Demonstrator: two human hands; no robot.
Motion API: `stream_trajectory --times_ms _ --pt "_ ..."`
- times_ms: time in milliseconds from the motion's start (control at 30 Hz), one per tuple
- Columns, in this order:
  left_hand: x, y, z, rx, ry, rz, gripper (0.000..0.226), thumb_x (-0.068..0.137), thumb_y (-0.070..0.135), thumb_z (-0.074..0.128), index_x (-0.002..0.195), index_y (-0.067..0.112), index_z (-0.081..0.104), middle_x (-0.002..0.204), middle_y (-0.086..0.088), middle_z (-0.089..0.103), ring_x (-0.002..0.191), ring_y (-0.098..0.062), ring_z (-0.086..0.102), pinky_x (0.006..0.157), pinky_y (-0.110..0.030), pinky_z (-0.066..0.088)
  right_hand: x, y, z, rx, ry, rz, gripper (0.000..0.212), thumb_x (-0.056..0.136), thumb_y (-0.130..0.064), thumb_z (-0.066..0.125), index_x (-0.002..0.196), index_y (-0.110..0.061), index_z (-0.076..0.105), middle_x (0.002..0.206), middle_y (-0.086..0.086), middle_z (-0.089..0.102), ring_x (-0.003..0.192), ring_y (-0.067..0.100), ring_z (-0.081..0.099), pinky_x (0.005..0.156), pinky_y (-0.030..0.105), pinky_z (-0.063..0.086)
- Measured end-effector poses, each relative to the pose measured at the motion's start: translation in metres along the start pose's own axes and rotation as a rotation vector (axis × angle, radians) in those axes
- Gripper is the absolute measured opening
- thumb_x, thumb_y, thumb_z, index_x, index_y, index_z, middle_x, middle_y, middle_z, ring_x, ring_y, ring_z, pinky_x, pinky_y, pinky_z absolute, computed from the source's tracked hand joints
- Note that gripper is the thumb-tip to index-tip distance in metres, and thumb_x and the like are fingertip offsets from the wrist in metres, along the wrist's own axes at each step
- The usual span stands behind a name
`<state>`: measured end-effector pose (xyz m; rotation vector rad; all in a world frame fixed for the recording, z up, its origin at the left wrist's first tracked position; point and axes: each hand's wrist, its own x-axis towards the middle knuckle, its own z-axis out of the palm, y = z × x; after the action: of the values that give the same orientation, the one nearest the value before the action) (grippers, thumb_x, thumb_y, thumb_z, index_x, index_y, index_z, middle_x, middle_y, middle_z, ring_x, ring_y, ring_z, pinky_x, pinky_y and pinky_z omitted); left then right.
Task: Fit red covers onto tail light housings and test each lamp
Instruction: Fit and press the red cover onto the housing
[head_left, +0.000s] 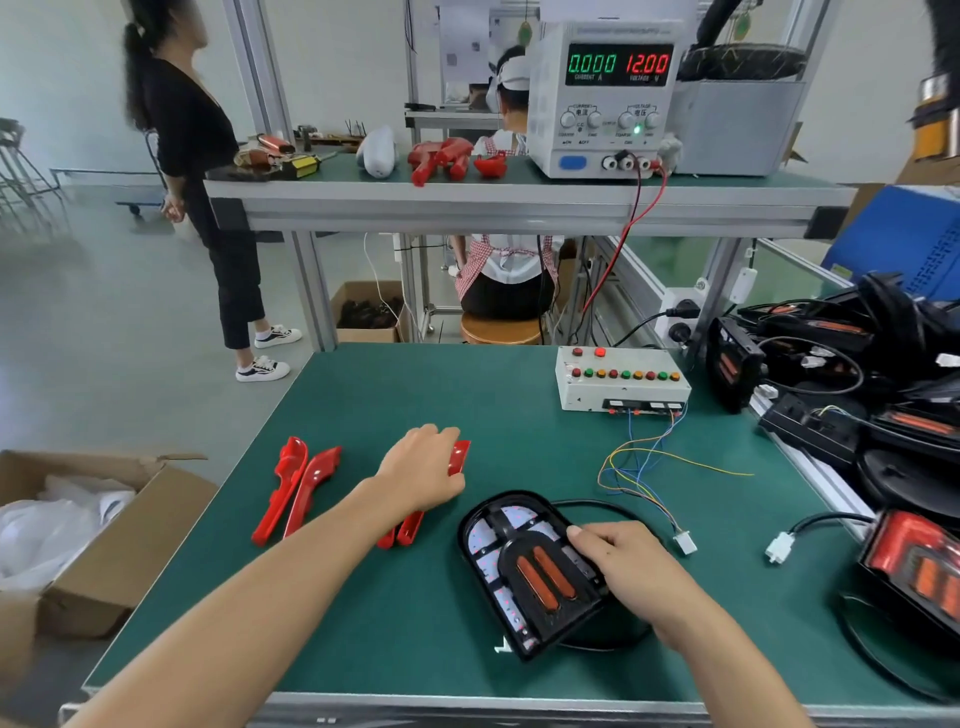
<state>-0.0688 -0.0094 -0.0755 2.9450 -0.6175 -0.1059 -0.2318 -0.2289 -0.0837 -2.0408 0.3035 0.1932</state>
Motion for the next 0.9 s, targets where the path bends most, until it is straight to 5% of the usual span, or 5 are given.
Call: stream_trajectory --times_ms 267,467,567,700,900 --pt "-0.018 -0.005 -0.031 -0.733 0.27 -0.088 0.01 0.084 0.039 0.069 0.092 0.035 0.065 0.078 0.008 0.072 0.075 -0.009 0.068 0.065 -0.019 0.052 0.011 -0.011 -0.011 -0.045 -0.029 -0.026 0.051 0.102 -0.043 0.053 0.07 -0.004 0.044 0.067 0.001 0.037 0.065 0.015 0.032 0.066 0.033 0.025" --pt "-0.046 0.024 -0.027 -1.523 0.271 -0.083 0.037 0.085 0.029 0.07 0.114 0.005 0.065 0.091 -0.012 0.078 0.079 -0.028 0.074 0.074 -0.036 0.06 0.007 -0.015 -0.007 -0.218 0.196 -0.138 0.051 0.102 -0.044 0.051 0.061 -0.017 0.036 0.049 -0.009 0.035 0.055 0.013 0.034 0.055 0.032 0.029" --pt "-0.056 0.042 -0.013 -1.629 0.297 -0.017 0.032 0.088 0.022 0.071 0.115 0.007 0.063 0.096 -0.012 0.077 0.088 -0.028 0.075 0.079 -0.036 0.062 -0.005 -0.026 0.0 -0.061 0.317 -0.239 0.045 0.102 -0.049 0.05 0.078 -0.016 0.069 0.065 -0.011 0.067 0.07 0.015 0.062 0.072 0.031 0.048" --pt "-0.058 0.059 0.0 -1.666 0.319 0.018 0.022 0.095 0.01 0.07 0.116 0.008 0.062 0.103 -0.009 0.075 0.098 -0.028 0.074 0.085 -0.039 0.061 -0.016 -0.038 0.005 0.127 0.201 -0.255 0.036 0.093 -0.053 0.062 0.08 -0.023 0.074 0.067 -0.004 0.07 0.059 0.005 0.058 0.064 0.025 0.047" --pt "-0.054 0.049 0.003 -1.333 0.227 0.09 0.036 0.09 0.049 0.063 0.116 0.024 0.067 0.114 0.012 0.075 0.113 -0.003 0.067 0.095 -0.02 0.051 -0.013 -0.026 -0.005 -0.067 0.351 -0.231 0.017 0.09 -0.041 0.072 0.077 -0.03 0.075 0.069 -0.018 0.07 0.065 -0.002 0.06 0.06 0.012 0.041"
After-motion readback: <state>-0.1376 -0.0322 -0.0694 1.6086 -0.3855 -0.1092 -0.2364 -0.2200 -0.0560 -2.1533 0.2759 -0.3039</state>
